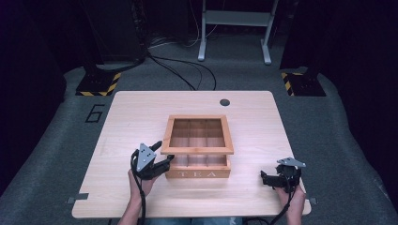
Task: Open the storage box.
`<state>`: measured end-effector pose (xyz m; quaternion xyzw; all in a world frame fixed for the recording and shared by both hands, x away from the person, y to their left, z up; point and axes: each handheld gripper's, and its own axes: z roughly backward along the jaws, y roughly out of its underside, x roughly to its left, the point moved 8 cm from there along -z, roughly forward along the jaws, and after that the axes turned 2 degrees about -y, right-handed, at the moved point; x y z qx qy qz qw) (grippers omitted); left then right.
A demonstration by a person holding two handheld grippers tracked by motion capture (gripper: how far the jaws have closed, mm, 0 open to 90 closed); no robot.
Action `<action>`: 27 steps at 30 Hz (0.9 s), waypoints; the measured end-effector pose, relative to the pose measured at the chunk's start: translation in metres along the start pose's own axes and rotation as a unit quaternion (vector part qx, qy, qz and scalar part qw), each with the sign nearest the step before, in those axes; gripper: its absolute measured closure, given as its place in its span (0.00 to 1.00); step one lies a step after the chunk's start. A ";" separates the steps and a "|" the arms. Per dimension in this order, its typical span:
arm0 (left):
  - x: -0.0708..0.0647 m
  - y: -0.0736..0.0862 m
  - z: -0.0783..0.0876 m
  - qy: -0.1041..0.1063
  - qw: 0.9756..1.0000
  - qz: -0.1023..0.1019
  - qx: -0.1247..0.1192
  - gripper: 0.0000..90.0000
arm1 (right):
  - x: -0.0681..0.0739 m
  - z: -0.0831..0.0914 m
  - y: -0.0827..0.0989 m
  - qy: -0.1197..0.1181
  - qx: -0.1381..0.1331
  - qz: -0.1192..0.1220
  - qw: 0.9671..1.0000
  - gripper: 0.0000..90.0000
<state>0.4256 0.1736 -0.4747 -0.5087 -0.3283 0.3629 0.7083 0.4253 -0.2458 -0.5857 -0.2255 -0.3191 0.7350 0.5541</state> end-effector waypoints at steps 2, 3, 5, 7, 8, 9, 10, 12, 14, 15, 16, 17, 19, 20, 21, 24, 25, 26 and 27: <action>0.001 -0.003 0.000 -0.002 1.000 0.000 -0.002 0.42 | 0.000 0.000 0.000 0.000 0.000 0.000 1.000 0.00; 0.002 -0.004 0.000 -0.002 1.000 0.000 -0.001 0.42 | 0.000 0.000 0.000 0.000 0.000 0.000 1.000 0.00; 0.002 -0.007 -0.001 -0.002 1.000 0.001 -0.008 0.43 | 0.000 0.000 0.000 0.000 0.000 0.000 1.000 0.00; 0.004 -0.011 -0.001 -0.001 1.000 0.001 -0.009 0.44 | 0.000 0.000 0.000 0.000 0.000 0.000 1.000 0.00; 0.004 -0.011 -0.001 -0.001 1.000 0.001 -0.009 0.44 | 0.000 0.000 0.000 0.000 0.000 0.000 1.000 0.00; 0.005 -0.015 -0.002 -0.003 1.000 0.003 -0.013 0.45 | 0.000 0.000 0.000 0.001 0.000 0.000 1.000 0.00; 0.006 -0.017 -0.003 -0.002 1.000 0.005 -0.015 0.46 | 0.000 0.000 0.000 0.001 0.000 0.001 1.000 0.00; 0.007 -0.021 -0.004 -0.003 1.000 0.006 -0.017 0.47 | 0.000 0.000 0.000 0.000 0.000 0.001 1.000 0.00; 0.009 -0.025 -0.004 -0.003 1.000 0.006 -0.020 0.48 | 0.000 0.000 0.000 0.000 0.000 0.001 1.000 0.00; 0.009 -0.027 -0.004 -0.004 1.000 0.007 -0.020 0.49 | 0.000 0.000 0.000 0.000 0.000 0.001 1.000 0.00; 0.010 -0.029 -0.005 -0.007 1.000 0.006 -0.022 0.49 | 0.000 0.000 0.000 0.001 0.000 0.001 1.000 0.00; 0.012 -0.031 -0.005 -0.008 1.000 0.005 -0.025 0.50 | 0.000 0.000 0.000 0.001 0.000 0.001 1.000 0.00; 0.013 -0.034 -0.006 -0.009 1.000 0.008 -0.028 0.51 | 0.000 0.000 0.000 0.001 -0.001 0.000 1.000 0.00; 0.014 -0.034 -0.006 -0.006 1.000 0.008 -0.025 0.52 | 0.000 0.000 0.000 0.001 0.000 0.001 1.000 0.00; 0.014 -0.034 -0.006 -0.006 1.000 0.008 -0.025 0.52 | 0.000 0.000 0.000 0.001 -0.001 0.000 1.000 0.00; 0.016 -0.040 -0.007 -0.009 1.000 0.009 -0.028 0.53 | 0.000 0.000 0.000 0.001 0.000 0.001 1.000 0.00; 0.017 -0.041 -0.007 -0.008 1.000 0.009 -0.027 0.54 | 0.000 0.000 0.000 0.001 -0.001 0.001 1.000 0.00; 0.018 -0.042 -0.008 -0.009 0.999 0.012 -0.029 0.55 | 0.000 0.000 0.000 0.001 0.000 0.001 1.000 0.00; 0.019 -0.045 -0.008 -0.011 0.999 0.013 -0.027 0.56 | 0.000 0.000 0.000 0.001 -0.001 0.000 1.000 0.00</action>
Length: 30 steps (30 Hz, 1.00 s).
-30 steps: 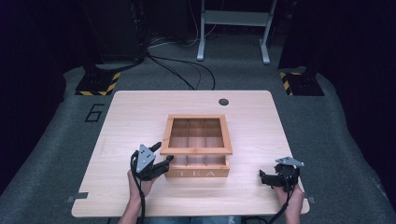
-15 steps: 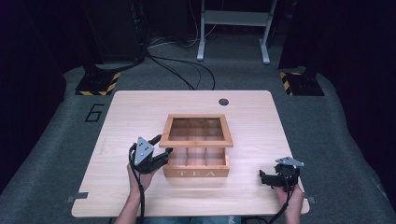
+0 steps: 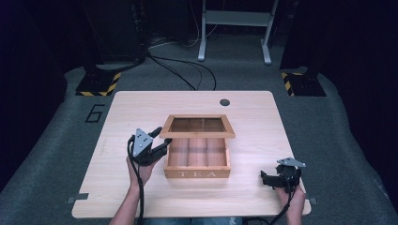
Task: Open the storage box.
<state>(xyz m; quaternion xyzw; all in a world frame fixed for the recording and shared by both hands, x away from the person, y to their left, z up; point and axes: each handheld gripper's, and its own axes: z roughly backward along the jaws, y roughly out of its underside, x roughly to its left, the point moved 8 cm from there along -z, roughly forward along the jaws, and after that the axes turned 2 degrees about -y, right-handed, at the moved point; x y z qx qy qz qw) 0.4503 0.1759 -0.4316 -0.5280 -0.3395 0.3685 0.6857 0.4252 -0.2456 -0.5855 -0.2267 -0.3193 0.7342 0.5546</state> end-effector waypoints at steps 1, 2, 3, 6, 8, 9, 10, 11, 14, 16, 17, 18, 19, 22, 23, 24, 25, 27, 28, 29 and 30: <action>0.000 0.000 0.000 0.000 1.000 0.000 0.000 0.57 | 0.000 0.000 0.000 0.000 0.000 0.000 1.000 0.00; 0.002 -0.004 -0.001 -0.002 1.000 -0.002 -0.004 0.57 | 0.000 0.000 0.000 0.000 0.000 0.000 1.000 0.00; 0.003 -0.005 -0.001 -0.004 1.000 -0.003 -0.001 0.58 | 0.000 0.000 0.000 0.000 0.000 0.000 1.000 0.00; 0.005 -0.010 -0.002 -0.006 1.000 0.000 -0.007 0.62 | 0.000 0.000 0.000 0.000 0.000 0.000 1.000 0.00; 0.008 -0.013 -0.002 -0.008 1.000 0.001 -0.009 0.64 | 0.000 0.000 0.000 -0.001 0.000 0.001 1.000 0.00; 0.008 -0.013 -0.002 -0.008 1.000 0.001 -0.009 0.64 | 0.000 0.000 0.000 -0.001 0.000 0.001 1.000 0.00; 0.009 -0.015 -0.003 -0.005 1.000 0.002 -0.003 0.64 | 0.000 0.000 0.000 0.000 0.000 0.000 1.000 0.00; 0.009 -0.016 -0.003 -0.007 1.000 0.004 -0.005 0.64 | 0.000 0.000 0.000 0.000 0.000 0.000 1.000 0.00; 0.011 -0.019 -0.004 -0.006 1.000 0.004 0.000 0.65 | 0.000 0.000 0.000 0.000 0.000 0.000 1.000 0.00; 0.012 -0.022 -0.006 -0.008 1.000 0.006 0.000 0.65 | 0.000 0.000 0.000 0.000 0.000 0.000 1.000 0.00; 0.012 -0.022 -0.006 -0.008 1.000 0.006 0.000 0.65 | 0.000 0.000 0.000 0.000 0.000 0.000 1.000 0.00; 0.013 -0.025 -0.007 -0.007 1.000 0.006 0.005 0.65 | 0.000 0.000 0.000 0.001 0.000 -0.001 1.000 0.00; 0.013 -0.026 -0.007 -0.008 1.000 0.009 0.006 0.65 | 0.000 0.000 0.000 0.001 -0.001 -0.002 1.000 0.00; 0.015 -0.031 -0.009 -0.008 1.000 0.010 0.012 0.66 | 0.000 0.000 0.000 0.000 -0.001 -0.001 1.000 0.00; 0.016 -0.032 -0.010 -0.009 1.000 0.008 0.013 0.66 | 0.000 0.000 0.000 0.002 -0.001 -0.003 1.000 0.00; 0.017 -0.034 -0.011 -0.008 1.000 0.009 0.014 0.66 | 0.000 0.000 0.000 0.001 -0.001 -0.002 1.000 0.00; 0.017 -0.034 -0.011 -0.008 1.000 0.009 0.014 0.66 | 0.000 0.000 0.000 0.001 -0.001 -0.002 1.000 0.00; 0.019 -0.038 -0.013 -0.003 1.000 0.014 0.018 0.66 | 0.000 0.000 0.000 0.000 0.000 -0.002 1.000 0.00; 0.020 -0.039 -0.013 -0.002 1.000 0.015 0.018 0.66 | 0.000 0.000 0.000 0.001 -0.001 -0.003 1.000 0.00; 0.021 -0.041 -0.014 0.000 1.000 0.017 0.019 0.66 | 0.000 0.000 -0.001 0.001 -0.002 -0.006 1.000 0.00; 0.022 -0.042 -0.015 0.000 1.000 0.019 0.019 0.66 | 0.000 0.000 0.000 0.000 0.000 -0.004 1.000 0.00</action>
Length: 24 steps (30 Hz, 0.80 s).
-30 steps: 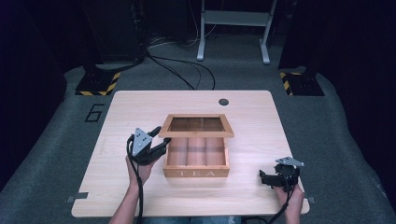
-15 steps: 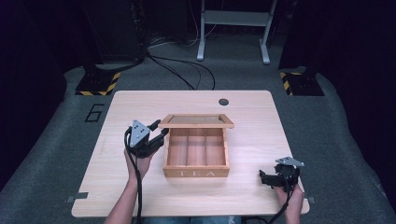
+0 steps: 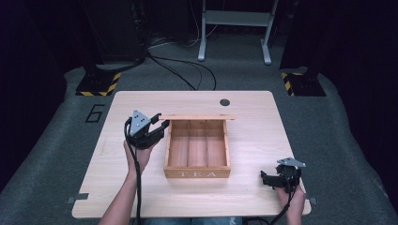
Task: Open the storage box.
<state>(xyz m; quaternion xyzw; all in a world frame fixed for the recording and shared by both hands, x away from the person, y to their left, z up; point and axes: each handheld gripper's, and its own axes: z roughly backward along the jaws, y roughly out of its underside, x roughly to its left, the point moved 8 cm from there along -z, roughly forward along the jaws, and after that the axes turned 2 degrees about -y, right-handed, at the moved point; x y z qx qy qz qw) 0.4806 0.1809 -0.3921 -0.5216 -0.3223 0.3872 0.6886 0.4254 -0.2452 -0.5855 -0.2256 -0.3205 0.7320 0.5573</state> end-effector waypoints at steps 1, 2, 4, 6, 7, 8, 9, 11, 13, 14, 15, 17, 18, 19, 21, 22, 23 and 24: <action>0.001 -0.001 0.000 0.003 1.000 0.003 0.003 0.66 | 0.000 0.000 0.000 0.001 -0.001 -0.002 1.000 0.00; 0.002 -0.002 -0.001 0.003 1.000 0.003 0.003 0.66 | 0.000 0.000 0.000 0.001 -0.001 -0.003 1.000 0.00; 0.003 -0.005 -0.003 0.004 1.000 0.007 0.003 0.66 | 0.000 0.000 0.000 0.002 -0.001 -0.003 1.000 0.00; 0.004 -0.007 -0.004 0.007 1.000 0.008 0.005 0.67 | 0.000 0.000 0.000 0.001 -0.001 -0.003 1.000 0.00; 0.005 -0.008 -0.004 0.007 1.000 0.008 0.007 0.67 | 0.000 0.000 0.000 0.001 -0.001 -0.002 1.000 0.00; 0.005 -0.009 -0.005 0.008 1.000 0.008 0.006 0.67 | 0.000 0.000 0.000 0.001 -0.001 -0.002 1.000 0.00; 0.006 -0.010 -0.006 0.006 1.000 0.008 0.007 0.67 | 0.000 0.000 0.000 0.001 -0.001 -0.003 1.000 0.00; 0.007 -0.012 -0.006 0.005 1.000 0.006 0.008 0.67 | 0.000 0.000 0.000 0.001 -0.001 -0.003 1.000 0.00; 0.007 -0.013 -0.007 0.006 1.000 0.007 0.009 0.68 | 0.000 0.000 0.000 0.001 -0.001 -0.003 1.000 0.00; 0.008 -0.014 -0.007 0.005 1.000 0.008 0.009 0.68 | 0.000 0.000 0.000 0.001 -0.001 -0.003 1.000 0.00; 0.008 -0.014 -0.007 0.005 1.000 0.008 0.009 0.68 | 0.000 0.000 0.000 0.001 -0.001 -0.003 1.000 0.00; 0.009 -0.015 -0.008 0.005 1.000 0.007 0.011 0.68 | 0.000 0.000 0.000 0.001 -0.001 -0.002 1.000 0.00; 0.009 -0.015 -0.008 0.006 1.000 0.008 0.012 0.68 | 0.000 0.000 0.000 0.001 -0.001 -0.003 1.000 0.00; 0.009 -0.015 -0.009 0.005 1.000 0.007 0.012 0.68 | 0.000 0.000 0.000 0.001 -0.001 -0.002 1.000 0.00; 0.009 -0.016 -0.009 0.006 1.000 0.008 0.011 0.68 | 0.000 0.000 0.000 0.001 -0.001 -0.002 1.000 0.00; 0.009 -0.016 -0.009 0.006 1.000 0.010 0.013 0.68 | 0.000 0.000 0.000 0.001 -0.001 -0.002 1.000 0.00; 0.010 -0.017 -0.010 0.005 1.000 0.010 0.011 0.68 | 0.000 0.000 0.000 0.001 -0.001 -0.002 1.000 0.00; 0.010 -0.017 -0.010 0.004 1.000 0.010 0.011 0.68 | 0.000 0.000 0.000 0.001 -0.001 -0.002 1.000 0.00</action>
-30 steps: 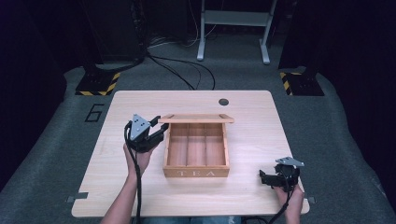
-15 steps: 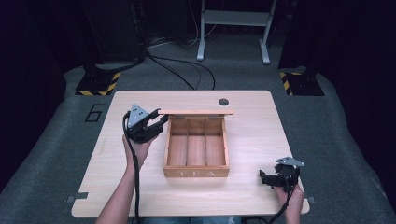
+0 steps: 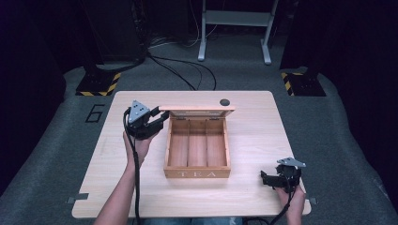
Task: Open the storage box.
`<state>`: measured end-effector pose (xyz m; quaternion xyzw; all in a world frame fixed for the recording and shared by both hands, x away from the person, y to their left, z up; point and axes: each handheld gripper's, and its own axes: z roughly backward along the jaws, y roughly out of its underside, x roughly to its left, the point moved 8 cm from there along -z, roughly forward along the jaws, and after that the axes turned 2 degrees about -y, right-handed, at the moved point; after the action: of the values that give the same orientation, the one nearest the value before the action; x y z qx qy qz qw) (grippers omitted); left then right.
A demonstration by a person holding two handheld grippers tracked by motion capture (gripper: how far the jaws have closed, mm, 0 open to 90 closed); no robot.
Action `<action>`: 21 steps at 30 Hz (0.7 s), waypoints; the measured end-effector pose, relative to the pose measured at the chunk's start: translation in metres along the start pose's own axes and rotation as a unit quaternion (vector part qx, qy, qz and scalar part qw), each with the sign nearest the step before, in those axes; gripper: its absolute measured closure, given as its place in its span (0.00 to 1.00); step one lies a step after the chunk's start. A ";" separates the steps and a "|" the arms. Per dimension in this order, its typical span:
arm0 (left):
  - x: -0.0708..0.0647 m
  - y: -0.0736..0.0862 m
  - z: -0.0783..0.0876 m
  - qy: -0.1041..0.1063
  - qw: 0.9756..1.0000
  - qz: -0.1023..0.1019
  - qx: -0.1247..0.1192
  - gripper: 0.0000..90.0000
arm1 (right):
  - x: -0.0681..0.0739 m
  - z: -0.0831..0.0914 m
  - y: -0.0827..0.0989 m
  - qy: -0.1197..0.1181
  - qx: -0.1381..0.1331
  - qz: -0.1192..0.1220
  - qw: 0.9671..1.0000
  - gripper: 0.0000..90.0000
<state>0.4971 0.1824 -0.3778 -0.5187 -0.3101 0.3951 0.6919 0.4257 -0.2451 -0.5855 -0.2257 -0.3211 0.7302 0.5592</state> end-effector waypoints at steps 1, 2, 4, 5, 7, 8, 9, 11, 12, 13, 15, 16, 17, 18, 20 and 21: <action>0.000 0.000 0.000 0.000 1.000 0.000 0.000 0.68 | 0.000 0.000 0.000 0.000 0.000 0.000 1.000 0.00; 0.000 0.000 0.000 0.000 1.000 0.000 0.000 0.68 | 0.000 0.000 0.000 0.000 0.000 0.000 1.000 0.00; 0.000 0.000 0.000 0.000 1.000 -0.001 0.000 0.68 | 0.000 0.000 0.000 -0.001 0.000 0.000 1.000 0.00; 0.000 0.000 0.000 0.000 1.000 -0.001 0.001 0.68 | 0.000 0.000 0.000 -0.001 0.001 0.002 1.000 0.00; 0.000 0.000 0.000 0.000 1.000 -0.001 0.001 0.68 | 0.000 0.000 0.000 0.000 0.000 0.000 1.000 0.00; 0.000 -0.001 0.000 0.000 1.000 -0.001 0.000 0.68 | 0.000 0.000 0.000 0.000 0.000 0.000 1.000 0.00; 0.000 -0.001 0.000 0.000 1.000 -0.002 0.000 0.68 | 0.000 0.000 0.000 0.000 0.000 0.000 1.000 0.00; 0.000 -0.001 0.000 0.000 1.000 -0.002 0.000 0.68 | 0.000 0.000 0.000 0.000 0.000 0.000 1.000 0.00; 0.000 -0.001 0.000 0.001 1.000 -0.002 0.001 0.68 | 0.000 0.000 0.000 0.000 0.000 0.000 1.000 0.00; 0.000 -0.001 0.000 0.001 1.000 -0.002 0.001 0.68 | 0.000 0.000 0.000 0.000 0.000 0.000 1.000 0.00; 0.000 -0.001 0.000 0.001 1.000 -0.003 0.001 0.68 | 0.000 0.000 0.000 0.000 0.000 0.000 1.000 0.00; 0.000 0.000 0.000 0.001 1.000 -0.003 0.001 0.68 | 0.000 0.000 0.000 0.000 0.000 0.000 1.000 0.00; 0.000 0.000 0.000 0.001 1.000 -0.003 0.001 0.68 | 0.000 0.000 0.000 0.000 0.000 0.000 1.000 0.00; 0.000 0.000 0.000 0.001 1.000 -0.003 0.001 0.68 | 0.000 0.000 0.000 0.000 0.000 0.000 1.000 0.00; 0.000 0.000 0.000 0.002 1.000 -0.003 0.001 0.68 | 0.000 0.000 0.000 0.000 0.000 0.000 1.000 0.00; 0.000 0.000 0.000 0.002 1.000 -0.002 0.001 0.68 | 0.000 0.000 0.000 0.000 0.000 0.000 1.000 0.00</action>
<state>0.4974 0.1826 -0.3775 -0.5179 -0.3098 0.3929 0.6939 0.4257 -0.2451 -0.5855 -0.2257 -0.3211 0.7302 0.5593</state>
